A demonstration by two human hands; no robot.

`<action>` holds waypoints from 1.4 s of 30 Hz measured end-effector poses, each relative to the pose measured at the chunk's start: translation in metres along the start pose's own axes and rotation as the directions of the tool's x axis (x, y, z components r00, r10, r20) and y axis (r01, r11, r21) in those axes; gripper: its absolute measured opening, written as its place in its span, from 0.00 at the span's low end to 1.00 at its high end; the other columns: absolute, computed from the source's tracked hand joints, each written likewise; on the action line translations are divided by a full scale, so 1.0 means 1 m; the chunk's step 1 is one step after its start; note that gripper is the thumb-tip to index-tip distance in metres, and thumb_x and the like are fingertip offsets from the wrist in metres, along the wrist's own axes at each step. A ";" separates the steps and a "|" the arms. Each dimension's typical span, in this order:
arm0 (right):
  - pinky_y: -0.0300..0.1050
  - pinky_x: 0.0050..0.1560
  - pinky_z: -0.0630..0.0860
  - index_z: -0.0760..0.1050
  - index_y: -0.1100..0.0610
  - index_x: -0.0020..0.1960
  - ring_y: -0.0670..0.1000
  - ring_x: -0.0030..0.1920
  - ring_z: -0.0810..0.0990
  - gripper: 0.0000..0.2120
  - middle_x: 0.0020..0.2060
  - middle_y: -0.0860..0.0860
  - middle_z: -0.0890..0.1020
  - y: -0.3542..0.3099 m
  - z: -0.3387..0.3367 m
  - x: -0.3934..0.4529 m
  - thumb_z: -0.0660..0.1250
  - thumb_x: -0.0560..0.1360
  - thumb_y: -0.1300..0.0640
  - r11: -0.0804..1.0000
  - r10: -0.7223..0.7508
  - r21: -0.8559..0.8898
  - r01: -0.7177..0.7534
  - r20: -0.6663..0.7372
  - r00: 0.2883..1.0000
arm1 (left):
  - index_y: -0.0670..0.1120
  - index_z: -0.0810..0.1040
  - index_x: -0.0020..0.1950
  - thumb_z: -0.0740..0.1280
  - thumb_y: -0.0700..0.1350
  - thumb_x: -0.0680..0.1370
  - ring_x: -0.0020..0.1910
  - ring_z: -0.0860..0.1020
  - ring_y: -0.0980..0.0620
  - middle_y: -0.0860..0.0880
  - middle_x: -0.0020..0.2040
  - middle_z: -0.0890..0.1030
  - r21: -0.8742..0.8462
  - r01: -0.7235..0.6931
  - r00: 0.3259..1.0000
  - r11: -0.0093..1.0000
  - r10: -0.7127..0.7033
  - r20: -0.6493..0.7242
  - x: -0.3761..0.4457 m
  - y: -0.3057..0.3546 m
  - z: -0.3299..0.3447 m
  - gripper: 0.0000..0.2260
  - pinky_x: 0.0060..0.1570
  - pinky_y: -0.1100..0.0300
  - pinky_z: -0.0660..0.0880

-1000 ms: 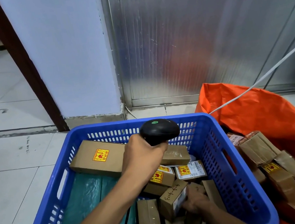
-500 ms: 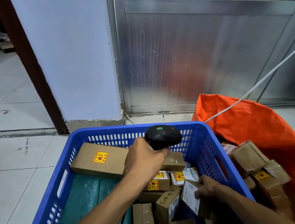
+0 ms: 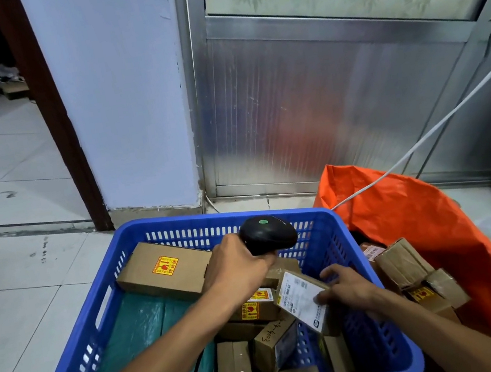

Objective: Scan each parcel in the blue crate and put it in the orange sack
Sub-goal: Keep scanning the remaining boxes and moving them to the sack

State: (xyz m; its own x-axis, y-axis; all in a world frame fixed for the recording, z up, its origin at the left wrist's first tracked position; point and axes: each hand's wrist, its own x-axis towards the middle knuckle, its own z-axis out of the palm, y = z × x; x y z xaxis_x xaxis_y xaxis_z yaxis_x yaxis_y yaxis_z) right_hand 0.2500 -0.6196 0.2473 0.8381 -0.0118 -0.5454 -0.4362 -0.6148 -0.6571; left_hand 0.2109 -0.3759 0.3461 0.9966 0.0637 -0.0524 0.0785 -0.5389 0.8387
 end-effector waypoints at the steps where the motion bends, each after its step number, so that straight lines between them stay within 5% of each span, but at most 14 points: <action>1: 0.44 0.46 0.82 0.71 0.55 0.63 0.53 0.50 0.84 0.25 0.52 0.55 0.83 -0.003 -0.002 -0.004 0.77 0.71 0.61 1.000 -0.006 0.017 0.006 -0.004 1.000 | 0.48 0.83 0.53 0.75 0.47 0.73 0.40 0.82 0.55 0.51 0.39 0.84 0.009 -0.002 1.000 1.000 0.002 0.002 0.000 0.000 0.000 0.11 0.40 0.56 0.79; 5: 0.39 0.37 0.77 0.71 0.55 0.63 0.51 0.47 0.84 0.24 0.51 0.55 0.83 -0.015 -0.012 -0.021 0.77 0.71 0.61 0.998 -0.034 0.047 0.036 -0.026 0.999 | 0.49 0.83 0.50 0.76 0.49 0.71 0.42 0.83 0.53 0.51 0.39 0.84 0.036 0.015 1.000 0.999 -0.015 -0.002 -0.001 0.002 0.002 0.10 0.48 0.49 0.82; 12: 0.38 0.25 0.73 0.73 0.54 0.63 0.52 0.42 0.87 0.23 0.47 0.54 0.86 -0.030 -0.026 -0.036 0.77 0.72 0.63 0.988 -0.090 0.121 0.099 -0.075 0.993 | 0.50 0.83 0.47 0.75 0.50 0.71 0.41 0.82 0.53 0.52 0.38 0.84 0.082 0.007 1.000 0.997 -0.009 0.026 0.000 -0.001 0.004 0.08 0.47 0.49 0.82; 16: 0.53 0.40 0.85 0.76 0.47 0.62 0.54 0.46 0.87 0.22 0.49 0.55 0.86 -0.037 -0.031 -0.045 0.77 0.72 0.61 0.974 -0.131 0.178 0.140 -0.058 0.990 | 0.49 0.83 0.47 0.75 0.47 0.72 0.41 0.82 0.55 0.52 0.39 0.84 0.083 -0.009 0.999 0.996 0.006 0.043 0.001 -0.004 0.007 0.06 0.44 0.53 0.81; 20: 0.65 0.50 0.82 0.77 0.44 0.60 0.56 0.49 0.87 0.20 0.51 0.55 0.85 -0.043 -0.032 -0.053 0.75 0.73 0.61 0.954 -0.193 0.223 0.200 -0.051 0.980 | 0.49 0.83 0.50 0.75 0.48 0.72 0.41 0.83 0.53 0.51 0.39 0.84 0.063 -0.020 0.998 0.998 0.016 0.054 0.003 -0.004 0.010 0.08 0.46 0.52 0.82; 29: 0.44 0.35 0.82 0.76 0.48 0.65 0.52 0.44 0.86 0.23 0.52 0.55 0.82 -0.057 -0.032 -0.058 0.72 0.75 0.66 0.911 -0.278 0.278 0.304 -0.130 0.952 | 0.48 0.82 0.54 0.75 0.46 0.73 0.43 0.83 0.53 0.51 0.42 0.84 0.067 -0.022 0.999 0.998 0.018 0.050 0.004 -0.006 0.015 0.11 0.48 0.50 0.83; 34: 0.54 0.44 0.85 0.74 0.47 0.66 0.53 0.44 0.87 0.24 0.52 0.55 0.81 -0.060 -0.038 -0.052 0.72 0.74 0.64 0.922 -0.298 0.220 0.319 -0.125 0.946 | 0.48 0.83 0.45 0.75 0.49 0.72 0.39 0.82 0.52 0.50 0.37 0.84 0.106 -0.007 1.000 0.994 0.006 0.011 0.006 -0.008 0.018 0.07 0.42 0.53 0.82; 42: 0.51 0.43 0.85 0.73 0.48 0.69 0.54 0.44 0.87 0.27 0.53 0.54 0.79 -0.060 -0.040 -0.045 0.74 0.73 0.63 0.933 -0.307 0.152 0.326 -0.135 0.942 | 0.48 0.82 0.46 0.76 0.48 0.72 0.38 0.83 0.52 0.49 0.36 0.84 0.092 -0.002 1.000 0.996 0.002 0.002 0.010 -0.010 0.021 0.07 0.43 0.51 0.83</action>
State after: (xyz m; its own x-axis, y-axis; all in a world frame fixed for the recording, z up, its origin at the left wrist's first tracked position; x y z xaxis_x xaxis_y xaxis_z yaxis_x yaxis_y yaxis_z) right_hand 0.2516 -0.6132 0.3322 0.9676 0.0715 -0.2421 -0.1838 -0.4577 -0.8699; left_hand 0.2205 -0.3877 0.3254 0.9967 0.0616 -0.0519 0.0789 -0.6142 0.7852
